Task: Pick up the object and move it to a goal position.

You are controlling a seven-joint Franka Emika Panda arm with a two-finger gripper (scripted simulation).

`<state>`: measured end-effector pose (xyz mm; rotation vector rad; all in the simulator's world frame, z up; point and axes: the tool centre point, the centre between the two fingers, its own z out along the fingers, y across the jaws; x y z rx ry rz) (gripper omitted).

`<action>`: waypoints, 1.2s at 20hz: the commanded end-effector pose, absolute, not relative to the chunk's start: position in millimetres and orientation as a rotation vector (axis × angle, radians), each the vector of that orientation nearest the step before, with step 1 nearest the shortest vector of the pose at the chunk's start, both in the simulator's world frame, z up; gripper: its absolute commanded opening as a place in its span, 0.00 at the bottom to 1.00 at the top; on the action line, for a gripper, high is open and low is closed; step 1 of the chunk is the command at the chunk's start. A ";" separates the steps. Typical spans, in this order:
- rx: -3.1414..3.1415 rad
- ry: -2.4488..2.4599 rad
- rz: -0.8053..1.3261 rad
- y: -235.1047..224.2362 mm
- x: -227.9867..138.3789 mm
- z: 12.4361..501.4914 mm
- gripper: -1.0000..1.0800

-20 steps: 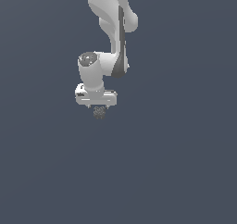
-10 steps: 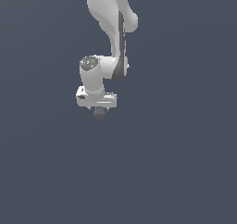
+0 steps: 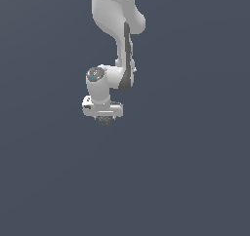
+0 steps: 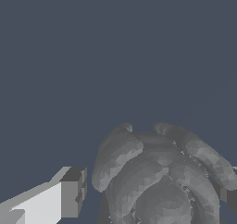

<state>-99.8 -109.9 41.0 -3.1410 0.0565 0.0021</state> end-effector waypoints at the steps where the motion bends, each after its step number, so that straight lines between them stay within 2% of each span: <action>1: -3.141 0.056 0.000 -110.0 -99.3 39.8 0.00; 15: -3.141 0.057 -0.001 -107.2 -100.0 43.7 0.00; 24: -3.141 0.057 -0.001 -79.4 -107.7 73.4 0.00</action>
